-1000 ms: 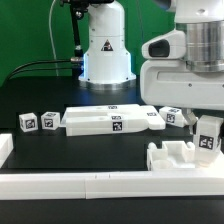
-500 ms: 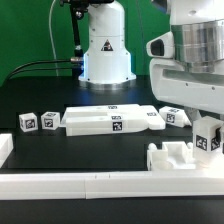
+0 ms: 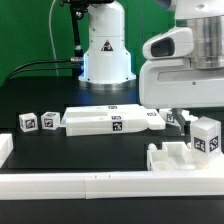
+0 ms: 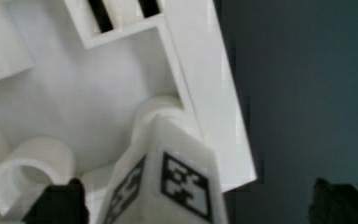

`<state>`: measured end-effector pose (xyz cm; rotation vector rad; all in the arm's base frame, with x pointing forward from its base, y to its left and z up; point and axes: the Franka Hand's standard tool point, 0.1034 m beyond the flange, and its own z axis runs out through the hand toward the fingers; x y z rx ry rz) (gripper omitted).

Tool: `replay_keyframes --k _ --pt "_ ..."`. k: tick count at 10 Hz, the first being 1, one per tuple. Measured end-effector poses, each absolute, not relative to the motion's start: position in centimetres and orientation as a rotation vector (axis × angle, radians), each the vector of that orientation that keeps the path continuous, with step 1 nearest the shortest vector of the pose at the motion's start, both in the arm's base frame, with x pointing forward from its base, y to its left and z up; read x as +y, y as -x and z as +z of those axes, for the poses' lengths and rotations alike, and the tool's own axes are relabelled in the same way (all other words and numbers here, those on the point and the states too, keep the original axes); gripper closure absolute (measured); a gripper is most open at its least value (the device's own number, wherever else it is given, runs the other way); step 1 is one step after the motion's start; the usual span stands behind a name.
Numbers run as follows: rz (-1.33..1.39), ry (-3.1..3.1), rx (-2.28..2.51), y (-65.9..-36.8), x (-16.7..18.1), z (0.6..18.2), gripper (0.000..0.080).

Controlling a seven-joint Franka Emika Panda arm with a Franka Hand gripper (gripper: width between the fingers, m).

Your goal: Assemble chair

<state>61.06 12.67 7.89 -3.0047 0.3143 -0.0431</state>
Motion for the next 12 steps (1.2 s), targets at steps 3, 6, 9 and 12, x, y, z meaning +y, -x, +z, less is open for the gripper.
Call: replay_keyframes --k 3,6,9,12 --pt "-0.083 3.036 -0.276 -61.31 12.23 8.04 0.0151" --pt "-0.081 3.002 -0.575 -61.64 11.54 8.00 0.0150" --pt "-0.077 3.015 -0.489 -61.64 11.54 8.01 0.0517" --pt "-0.059 3.045 -0.073 -61.62 11.61 8.00 0.0515"
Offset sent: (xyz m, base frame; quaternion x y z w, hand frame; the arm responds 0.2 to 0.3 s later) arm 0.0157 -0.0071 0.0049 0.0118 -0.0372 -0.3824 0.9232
